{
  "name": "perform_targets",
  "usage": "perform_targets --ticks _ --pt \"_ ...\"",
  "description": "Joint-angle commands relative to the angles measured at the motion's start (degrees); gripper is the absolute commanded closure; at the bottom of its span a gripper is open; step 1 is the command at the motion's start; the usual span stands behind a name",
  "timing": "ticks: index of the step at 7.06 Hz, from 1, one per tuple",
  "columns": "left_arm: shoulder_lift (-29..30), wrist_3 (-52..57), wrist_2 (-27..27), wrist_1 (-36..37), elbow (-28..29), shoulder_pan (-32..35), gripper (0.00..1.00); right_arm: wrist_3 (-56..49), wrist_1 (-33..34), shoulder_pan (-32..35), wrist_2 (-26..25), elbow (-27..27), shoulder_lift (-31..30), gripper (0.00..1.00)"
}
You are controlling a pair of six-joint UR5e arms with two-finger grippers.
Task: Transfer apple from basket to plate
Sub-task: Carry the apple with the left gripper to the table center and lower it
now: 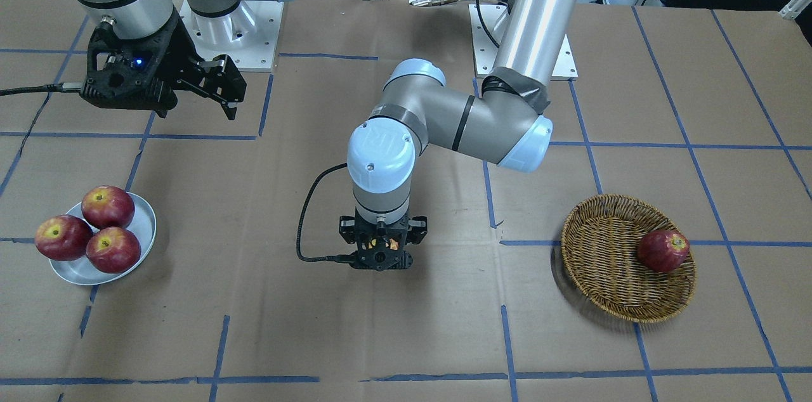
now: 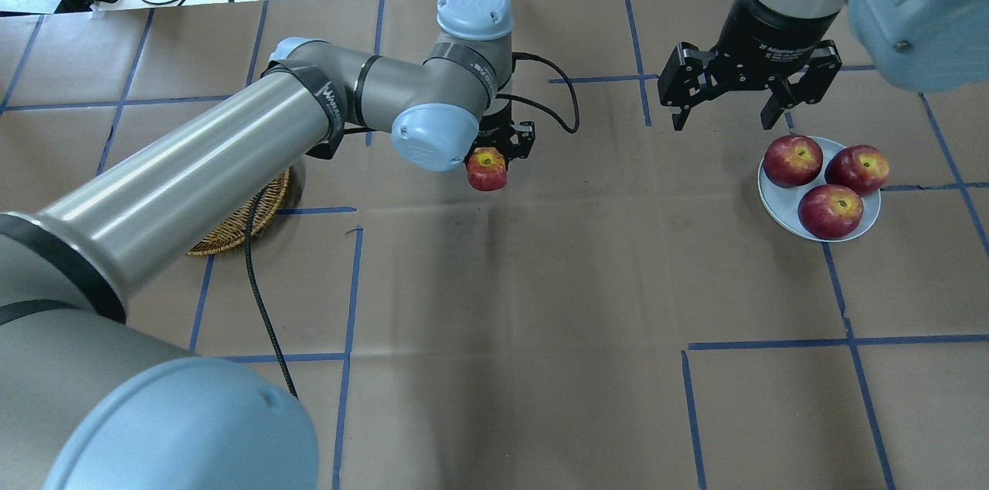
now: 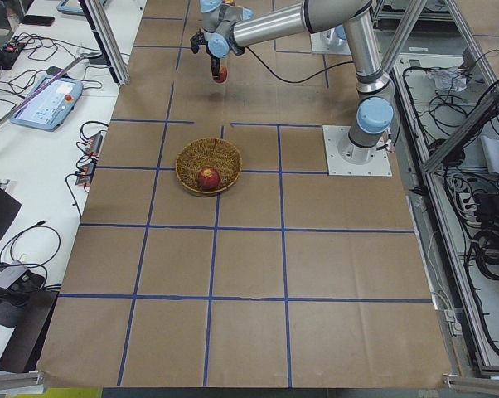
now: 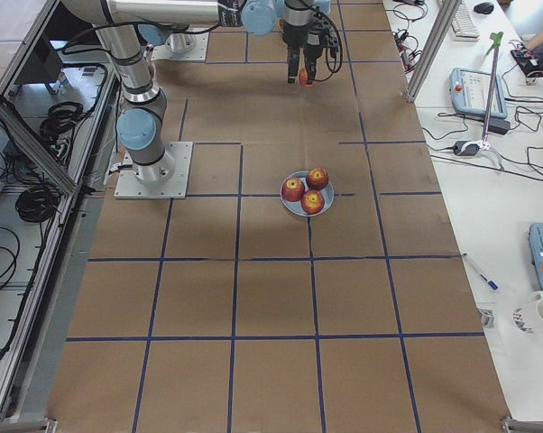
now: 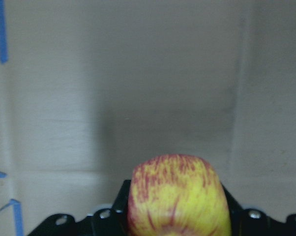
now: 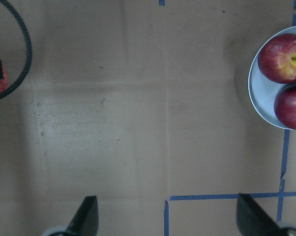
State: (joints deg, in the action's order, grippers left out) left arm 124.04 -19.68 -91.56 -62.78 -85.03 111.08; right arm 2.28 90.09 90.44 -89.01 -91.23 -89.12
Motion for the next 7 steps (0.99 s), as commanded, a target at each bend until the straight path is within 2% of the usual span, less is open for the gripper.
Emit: perform_targets --ticks 1,2,3,4,5,6,7 --pt "2.34 -0.35 0.15 0.11 0.13 1.76 0.59 0.0 0.0 0.0 -0.02 0.0 0.0 0.0" --pt "2.43 -0.35 0.06 0.2 0.47 1.85 0.57 0.0 0.0 0.0 -0.02 0.09 0.09 0.0" --pt "2.43 -0.53 0.15 0.28 0.65 1.94 0.5 0.0 0.0 0.0 -0.02 0.09 0.0 0.0" --pt "2.43 -0.79 0.33 0.29 0.65 1.94 0.46 0.0 0.0 0.0 -0.02 0.0 0.0 0.0" --pt "2.43 -0.62 0.15 0.29 0.56 1.94 0.18 0.0 0.0 0.0 -0.02 0.0 0.0 0.0" --pt "2.43 -0.27 0.06 0.29 0.56 1.94 0.02 0.0 0.0 0.0 0.07 0.0 0.09 0.0" --pt "2.35 -0.18 0.06 0.29 0.74 1.94 0.01 0.0 0.0 0.0 0.07 0.09 0.0 0.0"
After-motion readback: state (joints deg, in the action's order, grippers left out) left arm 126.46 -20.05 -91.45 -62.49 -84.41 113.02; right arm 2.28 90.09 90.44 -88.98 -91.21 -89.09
